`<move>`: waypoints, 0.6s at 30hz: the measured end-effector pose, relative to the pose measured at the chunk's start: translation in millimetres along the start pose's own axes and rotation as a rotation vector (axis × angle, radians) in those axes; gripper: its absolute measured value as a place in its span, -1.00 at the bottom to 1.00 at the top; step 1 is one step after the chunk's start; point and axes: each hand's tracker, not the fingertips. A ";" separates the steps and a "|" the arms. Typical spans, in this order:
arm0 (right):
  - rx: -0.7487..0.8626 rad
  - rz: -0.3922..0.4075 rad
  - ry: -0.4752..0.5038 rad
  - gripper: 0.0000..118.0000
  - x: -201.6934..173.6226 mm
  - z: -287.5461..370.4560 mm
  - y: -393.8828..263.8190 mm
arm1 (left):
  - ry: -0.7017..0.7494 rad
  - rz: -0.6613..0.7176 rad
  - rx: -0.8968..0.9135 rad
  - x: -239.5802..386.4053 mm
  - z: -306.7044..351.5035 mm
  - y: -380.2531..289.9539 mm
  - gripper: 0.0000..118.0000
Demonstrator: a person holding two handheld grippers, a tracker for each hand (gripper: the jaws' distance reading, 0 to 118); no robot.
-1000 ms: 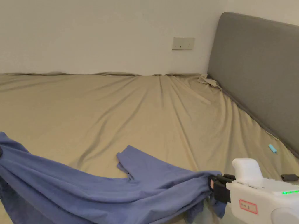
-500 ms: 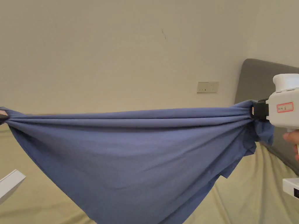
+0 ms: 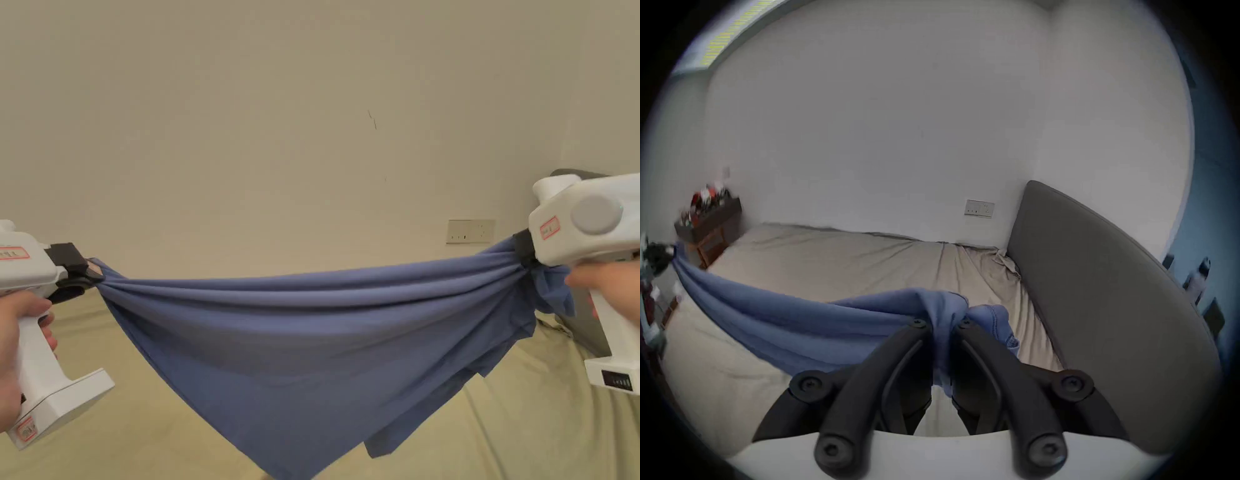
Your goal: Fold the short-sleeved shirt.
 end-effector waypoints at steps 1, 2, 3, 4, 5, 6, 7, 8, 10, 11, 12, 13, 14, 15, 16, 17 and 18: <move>-0.010 0.002 0.003 -0.83 -2.4 -6.8 -9.9 | -0.007 0.007 -0.024 -4.0 -6.0 -8.7 -0.99; -0.019 -0.001 0.016 -0.83 -3.6 -13.9 -23.4 | -0.010 0.007 -0.047 -9.6 -11.9 -17.8 -0.99; -0.031 -0.023 0.036 -0.83 -3.8 -21.2 -39.6 | -0.007 0.019 -0.068 -15.1 -15.0 -27.0 -0.99; -0.047 -0.037 0.057 -0.83 -6.0 -27.1 -58.9 | -0.002 0.026 -0.081 -26.2 -21.1 -43.6 -0.99; -0.059 -0.033 0.064 -0.83 -7.5 -32.5 -77.9 | -0.004 0.023 -0.086 -33.8 -22.3 -56.7 -0.99; -0.072 -0.036 0.066 -0.83 -8.9 -36.9 -100.0 | -0.001 0.037 -0.121 -44.0 -23.9 -72.7 -0.99; -0.084 -0.040 0.073 -0.83 -9.6 -39.7 -118.3 | 0.000 0.045 -0.141 -52.2 -24.8 -84.8 -0.99; -0.096 -0.040 0.081 -0.83 -12.5 -39.5 -142.7 | -0.003 0.066 -0.177 -64.2 -22.4 -100.0 -0.99; -0.100 -0.043 0.095 -0.83 -14.7 -33.0 -186.0 | -0.039 0.099 -0.219 -81.8 -13.2 -127.5 -0.99; -0.114 -0.053 0.112 -0.83 -15.2 -26.0 -209.9 | -0.029 0.095 -0.248 -90.8 -6.7 -141.5 -0.99; -0.130 -0.072 0.134 -0.83 -15.5 -18.9 -233.9 | -0.004 0.081 -0.268 -99.1 1.6 -154.7 -0.99; -0.152 -0.084 0.146 -0.83 -19.4 -11.0 -254.1 | 0.005 0.076 -0.286 -106.3 8.4 -165.1 -0.99; -0.174 -0.075 0.156 -0.83 -21.1 0.6 -279.8 | 0.003 0.075 -0.302 -118.6 20.8 -175.6 -0.99; -0.176 -0.070 0.159 -0.83 -22.2 10.6 -300.2 | -0.002 0.084 -0.320 -126.5 31.0 -184.6 -0.99; -0.185 -0.060 0.149 -0.83 -27.3 21.8 -319.2 | -0.020 0.111 -0.348 -136.4 44.1 -195.1 -0.99; -0.220 -0.065 0.145 -0.83 -28.7 33.2 -338.1 | -0.048 0.160 -0.359 -150.4 59.9 -204.8 -0.99; -0.259 -0.129 0.179 -0.83 -27.0 45.1 -357.3 | -0.070 0.208 -0.370 -163.9 76.0 -215.6 -0.99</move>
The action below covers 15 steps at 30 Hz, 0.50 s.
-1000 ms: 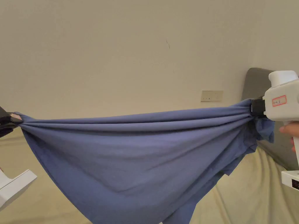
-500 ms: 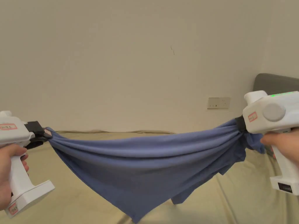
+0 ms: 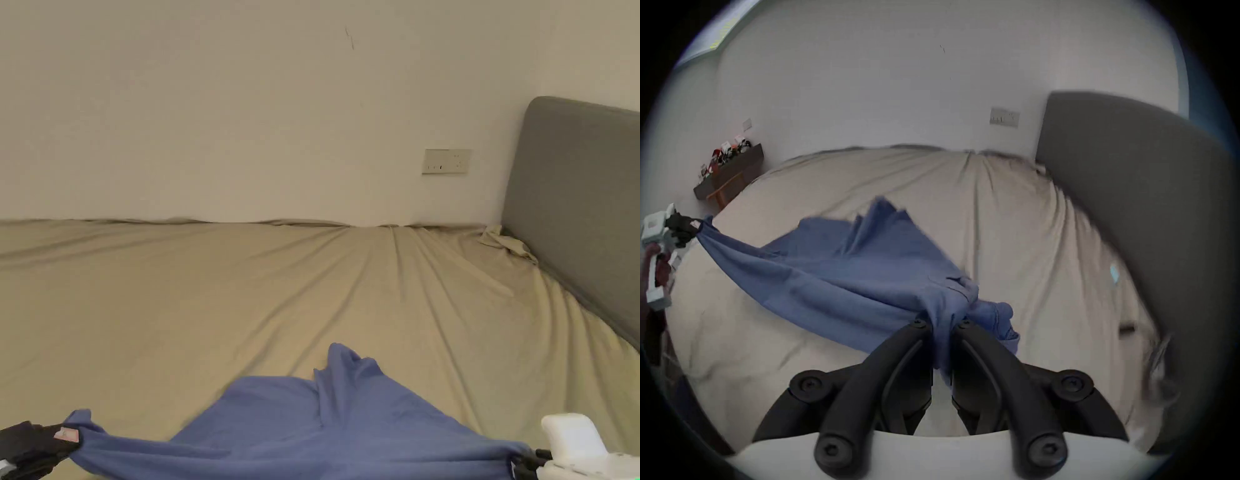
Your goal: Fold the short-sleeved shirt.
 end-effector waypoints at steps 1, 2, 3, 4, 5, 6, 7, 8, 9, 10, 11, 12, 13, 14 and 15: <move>-0.022 -0.041 0.031 -0.83 1.8 6.1 -16.5 | -0.016 0.030 -0.017 -10.7 8.7 -9.3 -0.99; -0.037 -0.066 0.040 -0.83 -0.3 14.8 -33.9 | 0.012 0.046 -0.029 -23.0 20.3 -21.9 -0.99; -0.045 -0.066 0.038 -0.83 -2.0 22.5 -49.5 | 0.067 0.032 -0.032 -27.4 35.0 -34.1 -0.99; -0.054 -0.042 0.039 -0.83 -5.7 29.9 -61.0 | 0.091 0.034 -0.039 -34.4 45.1 -42.8 -0.99; -0.084 -0.001 0.039 -0.83 -10.7 37.8 -70.9 | 0.073 0.047 -0.037 -41.3 55.0 -50.8 -0.99; -0.128 0.056 0.010 -0.83 -18.3 46.8 -79.4 | 0.071 0.078 -0.041 -47.8 65.2 -58.4 -0.99; -0.157 0.106 -0.006 -0.83 -23.5 53.9 -84.8 | 0.075 0.104 -0.058 -42.7 73.1 -66.2 -0.99; -0.169 0.134 -0.009 -0.84 -26.2 60.9 -91.0 | 0.085 0.103 -0.074 -44.6 80.2 -71.9 -0.99; -0.178 0.113 -0.001 -0.84 -25.0 64.1 -95.4 | 0.099 0.100 -0.085 -45.5 82.8 -74.8 -0.99; -0.226 0.097 0.013 -0.84 -24.7 64.2 -97.7 | 0.136 0.073 -0.105 -46.6 84.7 -78.0 -0.99; -0.277 0.099 0.023 -0.84 -23.4 60.1 -102.6 | 0.214 0.010 -0.124 -88.7 77.5 -63.0 -0.99; -0.303 0.112 0.010 -0.84 -21.6 52.8 -109.1 | 0.247 -0.005 -0.148 -109.8 70.7 -56.8 -0.99; -0.334 0.113 -0.006 -0.84 -20.0 45.7 -113.9 | 0.263 0.001 -0.165 -117.5 66.6 -55.5 -0.99; -0.373 0.111 -0.015 -0.84 -14.2 35.1 -119.2 | 0.264 0.032 -0.180 -126.0 61.1 -54.1 -0.99; -0.399 0.109 -0.021 -0.84 -11.5 25.5 -124.8 | 0.283 0.038 -0.186 -116.5 57.7 -67.9 -0.99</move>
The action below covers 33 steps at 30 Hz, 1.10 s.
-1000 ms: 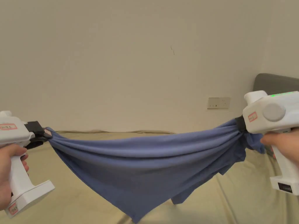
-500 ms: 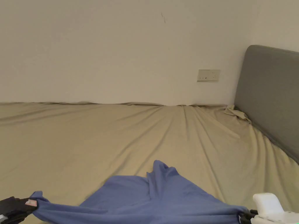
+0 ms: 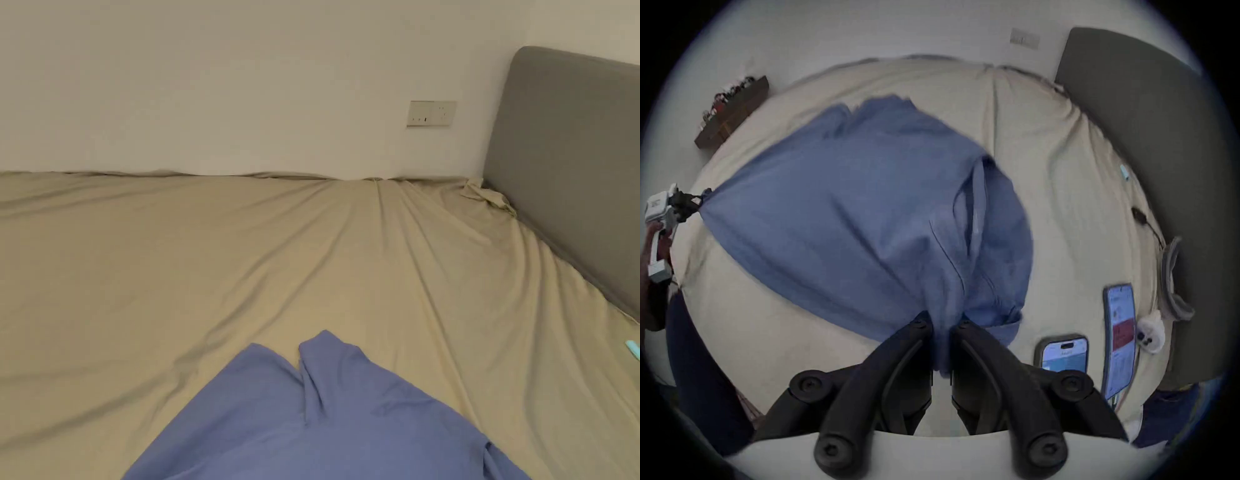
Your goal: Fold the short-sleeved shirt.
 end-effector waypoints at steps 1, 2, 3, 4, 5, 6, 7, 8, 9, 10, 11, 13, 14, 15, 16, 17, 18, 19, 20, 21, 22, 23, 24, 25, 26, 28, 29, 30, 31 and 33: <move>-0.026 -0.008 0.008 -0.84 1.8 -9.1 -1.2 | 0.025 -0.005 0.000 -0.3 -5.3 -1.4 -0.99; -0.070 -0.012 0.027 -0.84 3.3 -20.1 -2.6 | 0.061 -0.039 -0.020 -1.4 -11.6 -1.5 -0.99; -0.077 -0.021 0.027 -0.84 7.2 -29.2 -4.7 | 0.098 -0.058 -0.028 -2.8 -17.1 -1.7 -0.99; -0.058 -0.027 0.035 -0.84 8.3 -30.6 -4.7 | 0.114 -0.056 -0.034 -6.2 -19.1 -6.5 -0.99; -0.053 -0.029 0.034 -0.84 8.0 -27.4 -1.0 | 0.084 -0.047 -0.018 -8.4 -19.5 -6.8 -0.99; -0.061 -0.029 0.032 -0.84 6.5 -25.6 1.9 | 0.068 -0.015 0.004 -8.1 -17.8 -5.5 -0.99; -0.070 -0.017 0.026 -0.84 5.0 -24.9 2.0 | 0.075 -0.016 -0.003 -6.7 -18.3 -5.9 -0.99; -0.074 0.015 0.018 -0.84 2.8 -26.1 1.5 | 0.089 -0.044 0.000 0.6 -15.9 -11.2 -0.99; -0.069 0.037 0.014 -0.84 1.1 -26.4 1.4 | 0.118 -0.102 0.013 7.3 -15.0 -13.8 -0.98; -0.066 0.035 0.016 -0.79 1.6 -24.5 2.2 | 0.141 -0.135 0.028 12.8 -13.4 -15.8 -0.94; -0.068 0.034 0.023 -0.63 4.3 -19.3 5.6 | 0.158 -0.182 0.051 24.3 -7.4 -17.4 -0.70; 0.000 0.024 0.140 0.60 11.7 10.4 8.7 | 0.105 -0.288 0.113 49.9 18.0 -19.7 0.81; 0.056 0.001 0.173 1.00 15.1 30.8 9.9 | 0.041 -0.332 0.174 60.6 39.6 -25.1 1.00; 0.189 -0.029 0.210 0.99 17.2 66.9 12.4 | -0.050 -0.384 0.292 73.9 66.5 -29.0 1.00; 0.266 -0.034 0.198 0.94 18.3 90.4 18.8 | -0.060 -0.432 0.316 79.6 78.6 -30.8 1.00; 0.348 -0.039 0.150 0.96 15.3 114.7 20.0 | -0.027 -0.488 0.361 88.2 94.1 -37.6 1.00; 0.439 -0.027 0.119 1.00 9.6 137.8 21.2 | 0.028 -0.540 0.396 97.2 105.3 -47.1 1.00; 0.525 -0.016 0.101 1.00 -10.9 158.3 17.8 | 0.097 -0.593 0.420 104.4 111.0 -58.4 1.00; 0.603 -0.023 0.091 1.00 -22.4 173.0 15.4 | 0.164 -0.628 0.435 103.8 110.1 -68.4 1.00; 0.663 -0.044 0.088 1.00 -33.8 181.0 12.8 | 0.227 -0.615 0.422 103.1 107.9 -78.1 1.00; 0.697 -0.074 0.111 1.00 -45.6 185.1 10.2 | 0.260 -0.616 0.390 101.3 103.4 -86.4 1.00; 0.710 -0.108 0.158 1.00 -51.7 183.1 8.1 | 0.277 -0.606 0.352 95.7 95.5 -96.5 1.00; 0.694 -0.144 0.231 1.00 -56.8 174.7 7.3 | 0.281 -0.576 0.343 104.7 90.0 -118.2 1.00; 0.666 -0.173 0.271 0.99 -65.5 171.4 6.9 | 0.285 -0.543 0.321 104.5 84.0 -129.7 0.96; 0.636 -0.192 0.272 0.78 -74.9 168.1 6.4 | 0.249 -0.505 0.298 99.3 77.4 -135.5 0.48; 0.623 -0.159 0.257 -0.94 -86.8 159.3 9.2 | 0.200 -0.455 0.179 97.7 57.1 -140.8 -1.00; 0.607 -0.103 0.203 -0.94 -95.7 154.8 12.7 | 0.210 -0.434 0.142 93.8 47.9 -140.2 -1.00; 0.619 -0.069 0.172 -0.94 -98.7 152.7 14.8 | 0.192 -0.438 0.127 91.6 43.0 -137.6 -1.00; 0.621 -0.034 0.201 -0.94 -101.2 153.0 14.7 | 0.202 -0.454 0.143 91.2 40.0 -134.3 -1.00; 0.614 -0.038 0.233 -0.94 -101.2 155.1 18.2 | 0.286 -0.485 0.197 99.3 39.6 -123.5 -1.00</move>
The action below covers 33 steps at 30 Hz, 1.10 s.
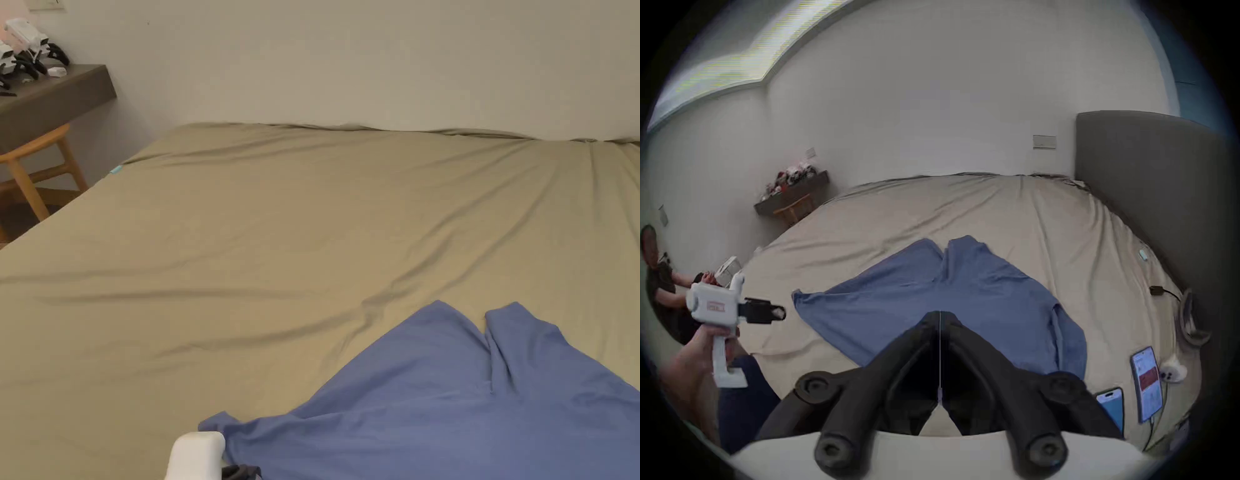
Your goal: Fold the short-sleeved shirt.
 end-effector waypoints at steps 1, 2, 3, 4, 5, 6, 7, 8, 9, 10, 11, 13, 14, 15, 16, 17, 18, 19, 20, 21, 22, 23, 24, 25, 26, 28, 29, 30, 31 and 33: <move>0.010 0.005 -0.005 -0.94 -1.3 0.3 1.3 | 0.020 0.007 0.017 -3.4 -4.8 5.8 -1.00; 0.016 0.000 -0.001 -0.94 8.4 -4.8 -5.4 | 0.022 0.021 0.024 -7.9 -10.7 11.0 -1.00; 0.018 0.004 -0.002 -0.94 12.0 -6.3 -4.9 | 0.032 0.025 0.033 -5.5 -15.3 18.1 -0.99; 0.017 0.005 -0.004 -0.94 15.0 -7.8 -4.2 | 0.074 0.011 0.042 -7.7 -21.6 22.4 -0.92; 0.013 0.002 -0.005 -0.94 20.0 -9.9 -3.9 | 0.136 -0.026 0.035 -7.8 -32.6 25.3 -0.92; 0.005 0.010 -0.013 -0.94 13.7 -15.6 -5.4 | 0.190 -0.061 0.032 -8.3 -43.2 27.9 -0.28; -0.001 0.007 -0.016 -0.94 15.5 -18.1 -5.9 | 0.206 -0.065 -0.002 -16.8 -56.1 32.3 0.89; -0.010 0.006 -0.020 -0.94 18.4 -20.7 -6.9 | 0.183 -0.040 -0.077 -23.8 -61.7 28.6 1.00; -0.019 0.006 -0.026 -0.94 21.3 -23.2 -8.0 | 0.188 -0.034 0.008 -28.3 -72.1 42.9 1.00; -0.027 0.007 -0.035 -0.94 20.5 -27.1 -10.3 | 0.180 -0.006 -0.020 -32.1 -80.0 47.1 1.00; -0.033 0.004 -0.039 -0.94 23.4 -29.3 -11.3 | 0.169 0.016 -0.051 -37.6 -92.1 43.8 1.00; -0.045 -0.001 -0.048 -0.94 29.8 -34.4 -12.8 | 0.170 0.032 -0.091 -42.4 -108.2 48.5 1.00; -0.056 0.001 -0.064 -0.94 31.3 -39.2 -13.9 | 0.174 0.021 -0.092 -43.0 -114.2 51.2 1.00; -0.069 0.004 -0.079 -0.94 35.3 -43.6 -14.1 | 0.164 0.008 -0.093 -35.1 -112.1 44.4 0.96; -0.083 0.011 -0.095 -0.94 39.6 -48.3 -14.1 | 0.152 -0.014 -0.081 -32.0 -111.9 45.3 0.64; -0.103 0.028 -0.127 -0.94 45.8 -55.0 -13.4 | 0.159 -0.043 -0.062 -26.2 -109.6 46.8 0.04; -0.125 0.042 -0.158 -0.94 51.6 -63.7 -11.3 | 0.159 -0.058 -0.048 -20.4 -106.7 47.0 -0.77; -0.139 0.050 -0.170 -0.94 58.8 -71.9 -9.0 | 0.138 -0.045 -0.045 -16.6 -100.3 44.7 -0.96; -0.139 0.046 -0.172 -0.94 70.1 -83.7 -5.1 | 0.117 -0.012 -0.018 -10.9 -91.1 42.2 -0.96; -0.138 0.037 -0.176 -0.94 80.7 -94.2 -0.8 | 0.073 0.016 0.003 -9.4 -83.3 42.9 -0.96; -0.143 0.012 -0.169 -0.93 94.4 -106.4 5.6 | -0.018 0.048 0.005 -7.4 -76.4 42.4 -0.96; -0.151 -0.043 -0.140 -0.61 107.4 -119.6 12.8 | -0.073 0.107 0.022 -2.2 -62.1 44.5 -0.96; -0.167 -0.063 -0.125 0.15 117.3 -133.7 22.0 | -0.097 0.138 0.026 -2.3 -54.6 44.1 -0.96; -0.178 -0.041 -0.097 1.00 126.1 -150.1 28.2 | -0.131 0.172 0.026 -1.8 -49.6 43.0 -0.96; -0.224 -0.020 -0.070 1.00 138.1 -174.0 34.3 | -0.151 0.180 0.029 0.0 -44.1 42.0 -0.96; -0.228 0.037 -0.102 1.00 154.7 -207.4 43.3 | -0.154 0.170 0.032 -5.4 -39.9 49.0 -0.96; -0.285 0.067 -0.122 1.00 161.6 -226.5 46.0 | -0.129 0.129 0.037 -4.6 -36.3 50.8 -0.96; -0.363 0.119 -0.163 1.00 170.7 -252.0 44.6 | -0.119 0.114 0.040 -4.3 -33.6 52.3 -0.96; -0.444 0.177 -0.208 1.00 177.7 -274.9 43.3 | -0.127 0.121 0.038 -7.8 -33.5 52.0 -0.96; -0.510 0.218 -0.245 1.00 188.5 -307.8 36.2 | -0.134 0.129 0.042 -10.5 -30.7 54.3 -0.96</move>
